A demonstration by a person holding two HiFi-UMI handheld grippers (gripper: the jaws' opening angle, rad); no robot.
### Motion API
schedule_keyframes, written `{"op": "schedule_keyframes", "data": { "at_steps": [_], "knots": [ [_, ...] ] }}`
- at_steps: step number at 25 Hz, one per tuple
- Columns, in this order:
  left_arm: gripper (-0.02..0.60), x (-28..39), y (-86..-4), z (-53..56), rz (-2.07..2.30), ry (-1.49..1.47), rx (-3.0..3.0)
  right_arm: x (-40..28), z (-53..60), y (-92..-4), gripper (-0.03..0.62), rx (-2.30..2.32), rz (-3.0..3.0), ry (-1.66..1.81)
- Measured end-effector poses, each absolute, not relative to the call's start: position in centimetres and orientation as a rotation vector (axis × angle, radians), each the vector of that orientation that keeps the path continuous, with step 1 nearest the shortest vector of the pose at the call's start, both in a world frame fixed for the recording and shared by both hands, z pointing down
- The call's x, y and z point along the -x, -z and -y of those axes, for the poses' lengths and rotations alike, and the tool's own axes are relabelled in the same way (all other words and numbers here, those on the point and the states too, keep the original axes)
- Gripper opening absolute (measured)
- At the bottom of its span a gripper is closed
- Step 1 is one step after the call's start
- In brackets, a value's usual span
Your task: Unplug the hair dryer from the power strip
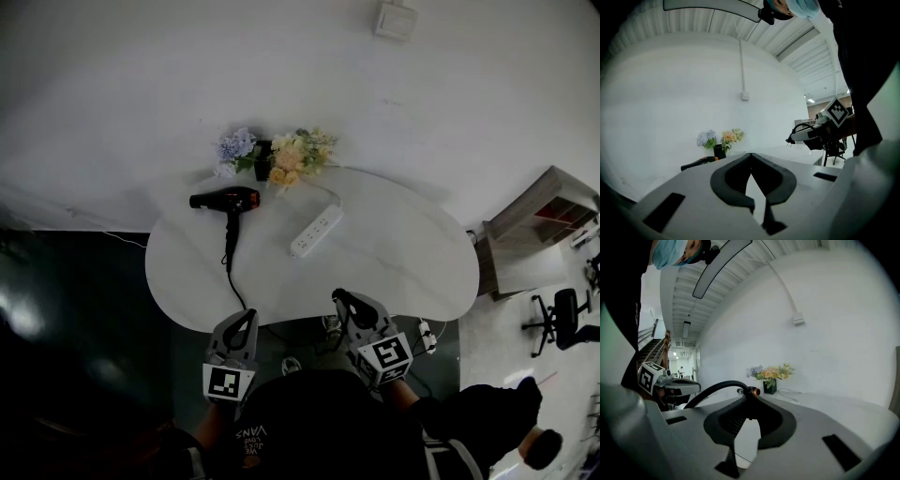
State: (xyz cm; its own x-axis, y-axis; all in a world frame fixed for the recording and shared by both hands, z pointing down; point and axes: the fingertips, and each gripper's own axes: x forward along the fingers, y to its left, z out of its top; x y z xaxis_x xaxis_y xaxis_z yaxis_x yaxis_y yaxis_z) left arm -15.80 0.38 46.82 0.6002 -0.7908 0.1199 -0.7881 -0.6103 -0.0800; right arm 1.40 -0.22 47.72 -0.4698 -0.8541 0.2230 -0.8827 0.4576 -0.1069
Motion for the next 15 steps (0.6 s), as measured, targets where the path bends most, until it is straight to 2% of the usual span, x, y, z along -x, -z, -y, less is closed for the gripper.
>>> {"op": "schedule_keyframes", "data": {
  "at_steps": [15],
  "knots": [
    [0.018,15.33,-46.42,-0.41,-1.374,0.217,2.786,-2.11,0.29,-47.97,0.074,-1.559,2.559,-0.313]
  ]
}}
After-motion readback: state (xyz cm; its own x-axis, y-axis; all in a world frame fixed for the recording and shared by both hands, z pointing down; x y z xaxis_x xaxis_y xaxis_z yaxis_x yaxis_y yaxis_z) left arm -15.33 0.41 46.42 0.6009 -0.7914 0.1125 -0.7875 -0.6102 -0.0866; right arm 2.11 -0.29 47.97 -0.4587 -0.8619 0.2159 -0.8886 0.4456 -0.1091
